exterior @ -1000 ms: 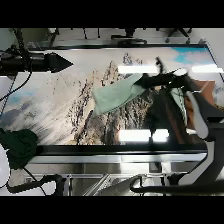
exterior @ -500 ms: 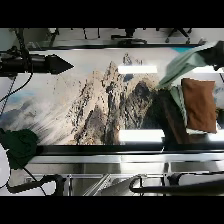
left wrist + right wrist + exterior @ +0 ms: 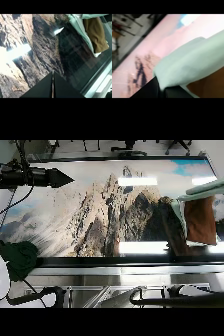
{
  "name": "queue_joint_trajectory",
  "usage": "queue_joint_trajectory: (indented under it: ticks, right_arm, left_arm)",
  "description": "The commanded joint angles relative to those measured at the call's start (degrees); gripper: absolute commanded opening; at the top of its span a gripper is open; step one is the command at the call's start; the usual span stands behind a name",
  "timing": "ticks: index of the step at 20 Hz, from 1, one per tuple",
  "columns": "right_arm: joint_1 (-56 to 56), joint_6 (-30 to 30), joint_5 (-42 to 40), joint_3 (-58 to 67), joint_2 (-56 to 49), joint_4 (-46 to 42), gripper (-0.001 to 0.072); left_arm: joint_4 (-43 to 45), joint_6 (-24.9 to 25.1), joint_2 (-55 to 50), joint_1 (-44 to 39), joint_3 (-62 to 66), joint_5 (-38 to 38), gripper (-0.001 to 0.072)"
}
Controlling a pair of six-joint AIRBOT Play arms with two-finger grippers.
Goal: Fold the shirts.
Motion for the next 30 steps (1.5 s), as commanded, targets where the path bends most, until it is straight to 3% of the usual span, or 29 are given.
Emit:
queue_joint_trajectory:
  ticks: [1, 4, 8, 14, 19, 26, 27, 28, 29, 30]
  right_arm:
    - [-1.0, 5.4, 8.3, -2.1, 1.4, -13.9, 0.0017]
    - [-1.0, 5.7, 10.8, -8.8, 2.7, -15.8, 0.0017]
    - [-1.0, 11.3, 13.6, -18.6, 6.5, -20.3, 0.0017]
    - [-1.0, 14.5, 15.2, -29.0, 9.2, -26.6, 0.0018]
    - [-1.0, 14.4, 14.1, -30.4, 8.2, -31.5, 0.0018]
    - [-1.0, 14.1, 12.1, -30.6, 3.1, -31.4, 0.002]
    - [-1.0, 14.1, 12.1, -30.6, 2.0, -31.4, 0.0075]
    - [-1.0, 12.7, 12.2, -30.6, 0.9, -31.4, 0.0321]
    - [-1.0, 9.5, 13.2, -30.5, -0.1, -31.7, 0.0514]
    - [-1.0, 8.0, 14.6, -30.1, -1.0, -33.2, 0.0519]
  left_arm:
    - [0.0, 0.6, 0.0, 0.0, 0.0, -0.2, 0.0029]
    - [0.0, 1.0, 0.0, 0.0, 0.0, -0.2, 0.0029]
    - [0.0, 1.1, 0.0, 0.0, 0.0, -0.5, 0.0029]
    - [0.0, 2.6, 0.0, -0.6, 0.0, -0.5, 0.0029]
    - [0.0, 2.6, -1.1, -3.2, 0.0, -0.6, 0.0029]
    - [-0.2, 2.6, -5.1, -6.9, 0.0, -1.8, 0.0029]
    - [-0.1, 2.6, -5.3, -7.0, 0.0, -1.8, 0.0029]
    - [-0.3, 2.6, -5.3, -7.0, 0.0, -1.8, 0.0029]
    - [-0.3, 2.6, -5.2, -7.0, 0.0, -1.7, 0.0029]
    - [-0.2, 2.5, -5.2, -7.0, 0.0, -1.8, 0.0029]
